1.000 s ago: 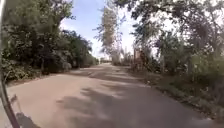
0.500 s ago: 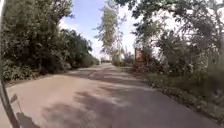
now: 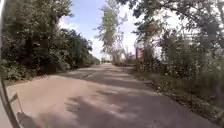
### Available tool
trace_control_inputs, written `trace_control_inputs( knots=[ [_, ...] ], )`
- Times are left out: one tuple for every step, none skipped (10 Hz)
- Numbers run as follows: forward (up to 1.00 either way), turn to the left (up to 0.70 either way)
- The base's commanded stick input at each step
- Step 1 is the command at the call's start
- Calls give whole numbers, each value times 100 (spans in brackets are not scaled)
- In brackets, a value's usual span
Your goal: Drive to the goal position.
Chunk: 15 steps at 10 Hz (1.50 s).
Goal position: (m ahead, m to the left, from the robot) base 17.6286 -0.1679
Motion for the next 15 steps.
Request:
trace_control_inputs(
  knots=[
    [70, 0],
    [70, 0],
    [70, 0],
    [70, 0],
    [70, 0],
    [70, 0],
    [70, 0],
    [70, 0],
    [70, 0],
    [70, 0],
    [70, 0],
    [70, 0],
    [70, 0],
    [70, 0],
    [70, 0]
  ],
)
